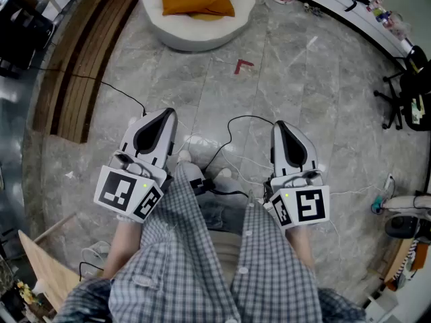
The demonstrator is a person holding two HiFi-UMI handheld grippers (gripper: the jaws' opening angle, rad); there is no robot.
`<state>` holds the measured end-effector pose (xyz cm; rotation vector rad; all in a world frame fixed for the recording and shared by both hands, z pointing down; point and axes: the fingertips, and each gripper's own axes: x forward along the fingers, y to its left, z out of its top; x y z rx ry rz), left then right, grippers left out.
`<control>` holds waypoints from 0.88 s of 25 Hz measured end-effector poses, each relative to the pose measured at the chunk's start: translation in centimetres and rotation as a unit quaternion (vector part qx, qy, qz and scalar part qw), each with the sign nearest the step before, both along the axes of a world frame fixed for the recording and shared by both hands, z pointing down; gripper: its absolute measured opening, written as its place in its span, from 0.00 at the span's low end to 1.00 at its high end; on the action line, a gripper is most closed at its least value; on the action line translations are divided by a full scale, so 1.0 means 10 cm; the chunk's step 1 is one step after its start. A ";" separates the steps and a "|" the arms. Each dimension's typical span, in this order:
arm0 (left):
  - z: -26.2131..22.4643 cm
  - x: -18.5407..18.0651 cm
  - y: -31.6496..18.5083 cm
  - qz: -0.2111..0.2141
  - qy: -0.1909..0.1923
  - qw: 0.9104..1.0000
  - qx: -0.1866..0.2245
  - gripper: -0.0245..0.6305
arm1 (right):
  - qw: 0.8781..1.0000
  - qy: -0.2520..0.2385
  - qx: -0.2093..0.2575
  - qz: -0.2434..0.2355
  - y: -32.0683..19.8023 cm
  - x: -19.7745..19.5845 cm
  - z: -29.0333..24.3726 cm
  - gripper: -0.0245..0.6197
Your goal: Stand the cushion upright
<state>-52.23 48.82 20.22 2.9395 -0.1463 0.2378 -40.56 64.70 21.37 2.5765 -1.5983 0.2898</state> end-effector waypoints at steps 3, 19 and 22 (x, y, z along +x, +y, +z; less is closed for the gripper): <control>0.01 0.03 -0.10 0.004 0.000 1.000 0.000 0.05 | 1.000 0.000 -0.001 0.002 -0.10 0.02 0.02 0.05; 0.01 0.09 -0.93 0.034 0.002 0.999 -0.011 0.05 | 0.999 -0.014 -0.008 0.036 -0.88 0.01 0.02 0.05; 0.00 0.05 -1.14 0.037 0.005 0.999 -0.011 0.05 | 0.999 -0.011 -0.011 0.036 -1.09 -0.06 0.02 0.05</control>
